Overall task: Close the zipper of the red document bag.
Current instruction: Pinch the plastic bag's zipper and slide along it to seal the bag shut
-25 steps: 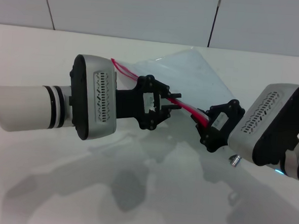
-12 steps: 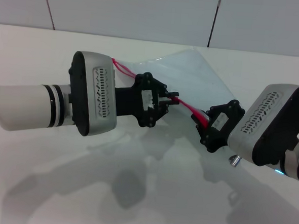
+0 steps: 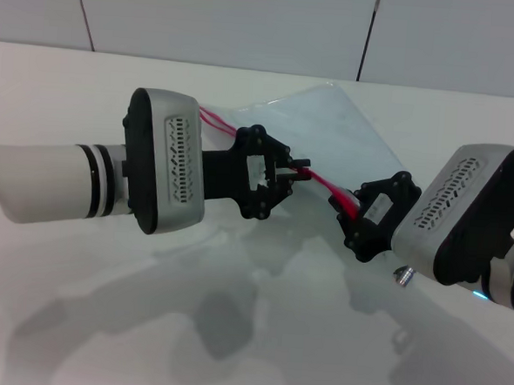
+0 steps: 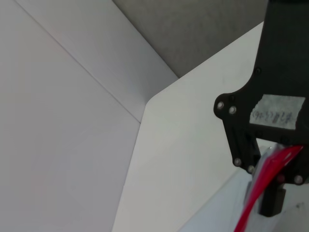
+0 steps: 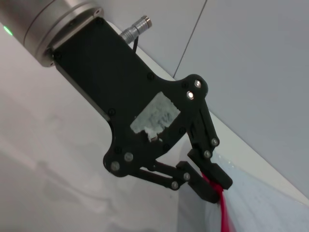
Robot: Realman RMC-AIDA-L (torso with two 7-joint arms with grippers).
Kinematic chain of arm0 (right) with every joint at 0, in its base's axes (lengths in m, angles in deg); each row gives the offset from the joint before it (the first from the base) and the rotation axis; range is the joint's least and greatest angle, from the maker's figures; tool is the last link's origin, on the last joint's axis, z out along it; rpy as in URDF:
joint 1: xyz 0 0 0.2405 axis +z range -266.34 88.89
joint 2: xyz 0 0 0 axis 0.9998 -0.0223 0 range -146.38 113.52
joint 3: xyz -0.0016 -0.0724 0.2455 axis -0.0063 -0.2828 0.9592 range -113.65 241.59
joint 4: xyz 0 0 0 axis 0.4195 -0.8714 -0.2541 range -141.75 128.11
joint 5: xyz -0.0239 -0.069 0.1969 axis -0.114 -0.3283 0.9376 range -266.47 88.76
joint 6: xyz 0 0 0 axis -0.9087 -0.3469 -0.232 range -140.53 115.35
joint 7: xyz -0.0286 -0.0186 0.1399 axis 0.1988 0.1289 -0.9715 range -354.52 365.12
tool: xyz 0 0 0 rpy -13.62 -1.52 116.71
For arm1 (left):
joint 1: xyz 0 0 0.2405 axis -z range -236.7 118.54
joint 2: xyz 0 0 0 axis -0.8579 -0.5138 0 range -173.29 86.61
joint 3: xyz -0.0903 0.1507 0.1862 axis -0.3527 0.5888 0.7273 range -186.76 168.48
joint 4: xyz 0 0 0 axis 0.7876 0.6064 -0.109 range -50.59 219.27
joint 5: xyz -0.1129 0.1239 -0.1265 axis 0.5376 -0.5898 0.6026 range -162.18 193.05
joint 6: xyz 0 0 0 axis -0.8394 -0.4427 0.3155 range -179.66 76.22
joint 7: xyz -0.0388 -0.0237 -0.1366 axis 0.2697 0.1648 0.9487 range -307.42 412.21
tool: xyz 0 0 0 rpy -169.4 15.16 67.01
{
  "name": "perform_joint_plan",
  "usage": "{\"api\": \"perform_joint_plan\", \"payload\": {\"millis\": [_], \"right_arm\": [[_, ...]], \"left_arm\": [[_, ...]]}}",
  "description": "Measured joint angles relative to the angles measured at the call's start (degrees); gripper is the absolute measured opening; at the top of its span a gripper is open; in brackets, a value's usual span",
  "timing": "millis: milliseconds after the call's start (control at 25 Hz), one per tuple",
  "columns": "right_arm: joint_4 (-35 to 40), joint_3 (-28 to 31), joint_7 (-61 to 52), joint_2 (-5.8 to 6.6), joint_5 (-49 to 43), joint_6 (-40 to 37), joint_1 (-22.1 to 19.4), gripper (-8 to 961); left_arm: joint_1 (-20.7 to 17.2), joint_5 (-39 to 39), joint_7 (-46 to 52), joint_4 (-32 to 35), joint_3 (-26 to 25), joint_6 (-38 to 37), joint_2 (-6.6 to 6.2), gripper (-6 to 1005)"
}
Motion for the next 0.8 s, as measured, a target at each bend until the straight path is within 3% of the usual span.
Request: {"api": "perform_joint_plan", "payload": {"millis": [800], "right_arm": [[0.1, 0.3, 0.0, -0.05, 0.0, 0.0, 0.1, 52]], "left_arm": [[-0.1, 0.0, 0.1, 0.0, 0.8, -1.3, 0.01, 80]]}}
